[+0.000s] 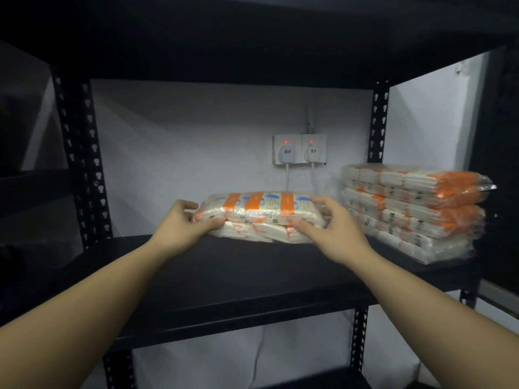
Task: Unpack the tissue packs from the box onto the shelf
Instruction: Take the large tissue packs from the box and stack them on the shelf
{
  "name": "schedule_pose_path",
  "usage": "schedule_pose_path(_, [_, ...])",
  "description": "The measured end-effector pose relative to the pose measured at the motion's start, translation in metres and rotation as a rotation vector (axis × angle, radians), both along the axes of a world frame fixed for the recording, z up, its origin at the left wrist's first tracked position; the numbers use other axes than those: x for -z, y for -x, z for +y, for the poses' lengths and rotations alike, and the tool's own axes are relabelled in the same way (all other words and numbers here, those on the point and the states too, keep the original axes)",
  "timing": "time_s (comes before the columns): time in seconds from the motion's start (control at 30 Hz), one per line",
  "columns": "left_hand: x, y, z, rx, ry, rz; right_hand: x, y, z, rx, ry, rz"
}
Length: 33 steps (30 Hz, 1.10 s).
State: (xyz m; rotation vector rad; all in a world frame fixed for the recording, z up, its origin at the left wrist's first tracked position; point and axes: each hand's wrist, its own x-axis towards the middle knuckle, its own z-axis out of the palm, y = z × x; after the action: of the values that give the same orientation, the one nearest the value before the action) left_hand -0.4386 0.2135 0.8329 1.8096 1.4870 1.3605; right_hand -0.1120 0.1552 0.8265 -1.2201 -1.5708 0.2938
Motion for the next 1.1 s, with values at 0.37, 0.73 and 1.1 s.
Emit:
schedule_pose_path(0.37, [-0.095, -0.18, 0.054, 0.434, -0.08, -0.387, -0.1, -0.141, -0.047, 0.251, -0.195, -0.152])
schedule_pose_path(0.73, [-0.13, -0.328, 0.117, 0.631, -0.019, -0.464, -0.137, -0.216, -0.061, 0.59, -0.272, -0.363])
schedule_pose_path(1.1, [-0.109, -0.369, 0.167, 0.628, 0.022, -0.308, -0.112, -0.233, -0.034, 0.639, -0.231, -0.344])
